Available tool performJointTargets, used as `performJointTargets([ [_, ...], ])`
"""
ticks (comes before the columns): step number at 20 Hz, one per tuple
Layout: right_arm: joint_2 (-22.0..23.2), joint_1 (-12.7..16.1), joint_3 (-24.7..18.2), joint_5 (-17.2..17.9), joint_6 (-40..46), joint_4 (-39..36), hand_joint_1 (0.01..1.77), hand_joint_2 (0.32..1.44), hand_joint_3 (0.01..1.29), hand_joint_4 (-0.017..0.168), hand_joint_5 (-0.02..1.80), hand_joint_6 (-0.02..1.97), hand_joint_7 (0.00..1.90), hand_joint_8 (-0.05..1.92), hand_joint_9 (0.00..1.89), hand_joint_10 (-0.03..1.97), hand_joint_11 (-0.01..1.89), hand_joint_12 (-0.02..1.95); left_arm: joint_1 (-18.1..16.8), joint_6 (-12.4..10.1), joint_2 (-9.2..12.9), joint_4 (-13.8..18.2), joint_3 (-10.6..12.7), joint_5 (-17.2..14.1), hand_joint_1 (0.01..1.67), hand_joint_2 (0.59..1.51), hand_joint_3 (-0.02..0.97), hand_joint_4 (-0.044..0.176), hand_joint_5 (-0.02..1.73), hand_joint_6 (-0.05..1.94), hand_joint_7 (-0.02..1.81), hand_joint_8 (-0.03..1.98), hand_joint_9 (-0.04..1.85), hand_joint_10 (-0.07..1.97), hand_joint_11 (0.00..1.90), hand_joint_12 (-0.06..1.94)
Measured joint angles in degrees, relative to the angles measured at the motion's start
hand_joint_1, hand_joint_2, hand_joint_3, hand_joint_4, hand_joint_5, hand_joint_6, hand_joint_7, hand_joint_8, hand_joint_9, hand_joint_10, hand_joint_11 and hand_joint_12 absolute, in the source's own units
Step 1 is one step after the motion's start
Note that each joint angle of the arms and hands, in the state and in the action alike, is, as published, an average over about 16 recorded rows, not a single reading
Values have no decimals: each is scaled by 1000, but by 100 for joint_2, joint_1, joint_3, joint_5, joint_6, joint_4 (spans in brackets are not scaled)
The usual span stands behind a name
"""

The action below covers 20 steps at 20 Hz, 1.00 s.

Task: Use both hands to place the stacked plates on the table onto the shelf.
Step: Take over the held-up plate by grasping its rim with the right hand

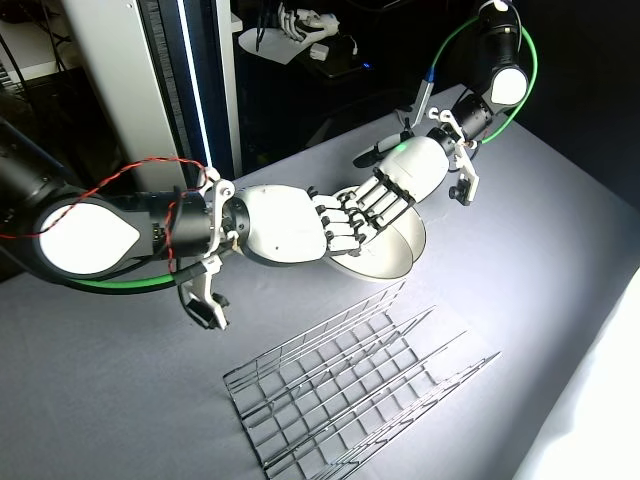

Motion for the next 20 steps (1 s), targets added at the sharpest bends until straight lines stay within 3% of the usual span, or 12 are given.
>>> performJointTargets([
  [11, -645, 55, 416, -251, 14, 84, 1402, 1069, 23, 4, 1, 12, 19, 3, 19, 9, 11, 472, -6, -13, -3, 0, 18, -2, 14, 1055, 15, -3, -9, -15, -11, -24, -11, -24, 16, -18],
  [16, -828, 163, 581, -345, 18, 76, 1421, 1080, 23, 7, 11, 8, 25, 3, 36, 10, 9, 607, -6, -21, -3, 2, 36, -4, 14, 1056, 15, -3, -8, -15, -11, -23, -8, -28, 16, -21],
  [20, -929, 287, 673, -425, 21, 70, 1438, 1090, 22, 9, 53, 6, 87, 13, 103, 75, 10, 845, -6, -29, 2, 2, 54, -7, 14, 1056, 15, -3, -6, -15, -12, -23, -7, -30, 17, -26],
])
